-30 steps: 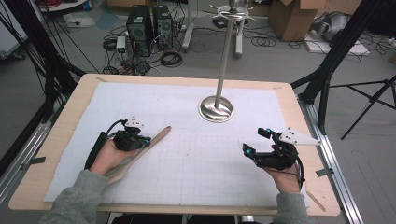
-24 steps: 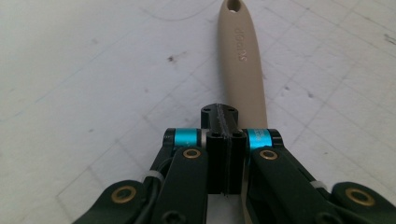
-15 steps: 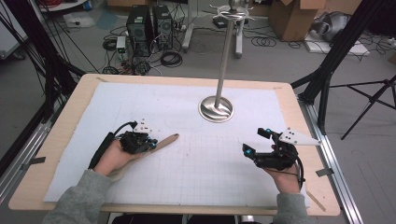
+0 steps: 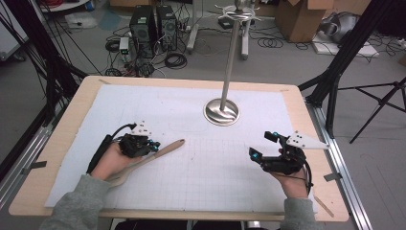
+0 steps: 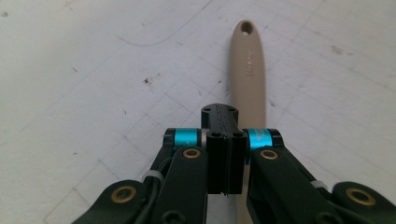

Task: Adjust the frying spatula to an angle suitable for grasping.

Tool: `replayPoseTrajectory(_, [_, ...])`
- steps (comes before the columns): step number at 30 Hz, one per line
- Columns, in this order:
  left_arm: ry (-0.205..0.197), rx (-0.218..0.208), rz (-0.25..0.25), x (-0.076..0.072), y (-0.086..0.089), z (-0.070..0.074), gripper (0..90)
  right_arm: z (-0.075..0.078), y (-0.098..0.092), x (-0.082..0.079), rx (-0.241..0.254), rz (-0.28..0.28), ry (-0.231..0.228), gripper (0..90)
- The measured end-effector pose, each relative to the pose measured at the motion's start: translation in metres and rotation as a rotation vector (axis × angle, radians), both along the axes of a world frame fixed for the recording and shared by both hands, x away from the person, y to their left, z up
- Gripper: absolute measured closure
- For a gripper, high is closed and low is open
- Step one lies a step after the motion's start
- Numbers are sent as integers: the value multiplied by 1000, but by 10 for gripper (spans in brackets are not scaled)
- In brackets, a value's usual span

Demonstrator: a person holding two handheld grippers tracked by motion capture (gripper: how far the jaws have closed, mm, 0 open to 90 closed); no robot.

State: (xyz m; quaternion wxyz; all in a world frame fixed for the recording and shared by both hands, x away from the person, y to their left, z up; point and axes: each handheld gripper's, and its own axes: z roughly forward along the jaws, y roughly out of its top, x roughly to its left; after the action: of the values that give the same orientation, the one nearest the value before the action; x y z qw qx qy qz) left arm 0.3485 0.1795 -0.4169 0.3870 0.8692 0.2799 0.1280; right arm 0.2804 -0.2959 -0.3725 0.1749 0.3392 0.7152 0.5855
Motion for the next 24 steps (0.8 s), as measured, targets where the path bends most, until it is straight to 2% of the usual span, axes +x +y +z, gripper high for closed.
replayPoseTrajectory(5, [16, -30, -2, -8, 22, 10, 823, 0, 0, 0, 0, 0, 0, 83])
replayPoseTrajectory(7, [42, -30, 1, -10, 26, 13, 741, 0, 0, 1, 4, 3, -3, 83])
replayPoseTrajectory(10, [41, -32, -33, -13, 26, 15, 570, 0, 0, 1, 1, 3, -4, 83])
replayPoseTrajectory(13, [44, -45, -52, -17, 26, 18, 450, 0, -1, 2, 15, -1, -3, 83])
replayPoseTrajectory(17, [51, -64, -86, -22, 26, 23, 354, 2, -1, 2, 21, 2, -14, 83])
replayPoseTrajectory(19, [66, -74, -103, -24, 27, 24, 269, 2, -1, 2, 24, 4, -10, 83])
replayPoseTrajectory(22, [69, -68, -75, -27, 29, 27, 191, 2, 0, 3, 22, 4, -14, 83])
replayPoseTrajectory(24, [76, -81, -60, -28, 31, 29, 144, 2, 1, 4, 22, 7, -12, 83])
